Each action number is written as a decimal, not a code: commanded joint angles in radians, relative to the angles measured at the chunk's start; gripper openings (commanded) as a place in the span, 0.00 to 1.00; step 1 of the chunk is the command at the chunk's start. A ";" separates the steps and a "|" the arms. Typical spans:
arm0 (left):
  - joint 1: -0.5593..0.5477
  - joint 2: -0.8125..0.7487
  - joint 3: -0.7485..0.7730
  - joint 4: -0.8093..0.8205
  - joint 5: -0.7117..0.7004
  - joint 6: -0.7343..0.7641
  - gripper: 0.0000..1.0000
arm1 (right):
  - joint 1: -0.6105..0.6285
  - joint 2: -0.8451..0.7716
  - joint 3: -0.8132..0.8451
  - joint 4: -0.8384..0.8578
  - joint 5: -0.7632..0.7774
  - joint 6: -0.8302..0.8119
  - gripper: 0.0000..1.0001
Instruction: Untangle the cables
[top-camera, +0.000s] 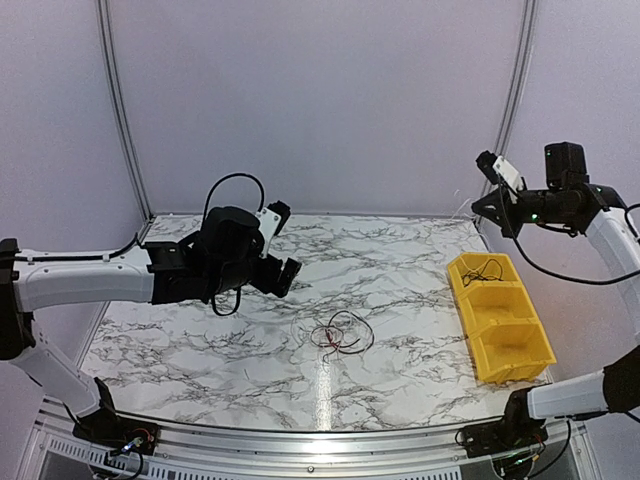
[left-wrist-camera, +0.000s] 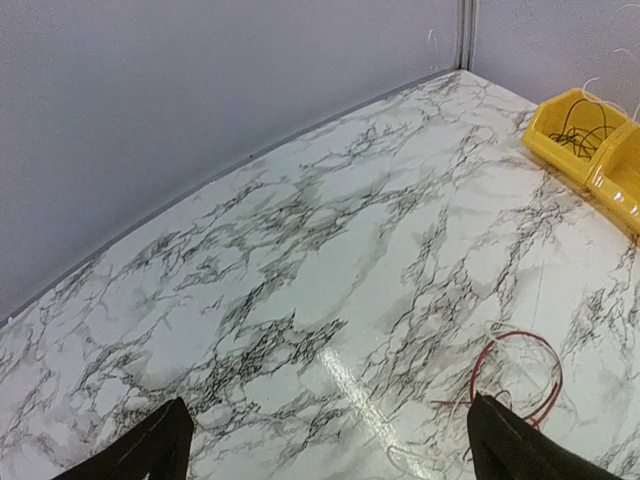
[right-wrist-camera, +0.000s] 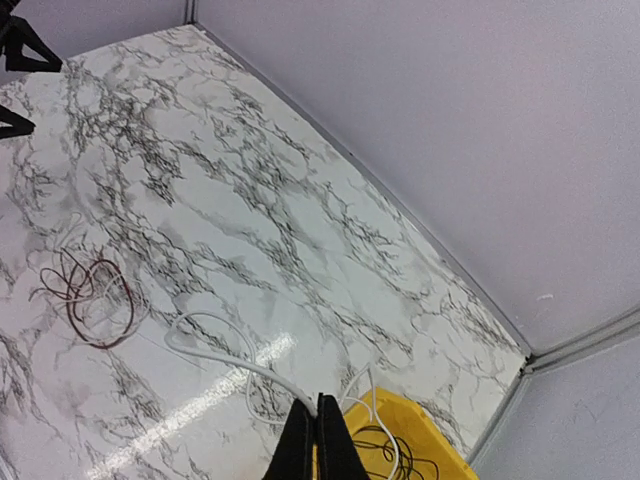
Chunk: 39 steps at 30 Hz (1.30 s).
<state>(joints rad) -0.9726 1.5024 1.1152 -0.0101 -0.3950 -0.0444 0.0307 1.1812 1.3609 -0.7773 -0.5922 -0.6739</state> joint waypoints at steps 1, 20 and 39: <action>0.005 -0.070 -0.051 -0.071 -0.073 -0.048 0.99 | -0.100 -0.016 0.049 -0.203 0.077 -0.170 0.00; -0.069 -0.071 -0.008 -0.153 -0.071 -0.072 0.99 | -0.213 0.038 -0.126 -0.283 0.403 -0.248 0.00; -0.109 -0.069 -0.009 -0.156 -0.153 -0.035 0.99 | -0.213 0.327 -0.223 -0.199 0.645 -0.223 0.00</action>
<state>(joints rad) -1.0790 1.4574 1.0821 -0.1471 -0.5240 -0.0952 -0.1753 1.4895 1.1442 -1.0225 -0.0223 -0.9180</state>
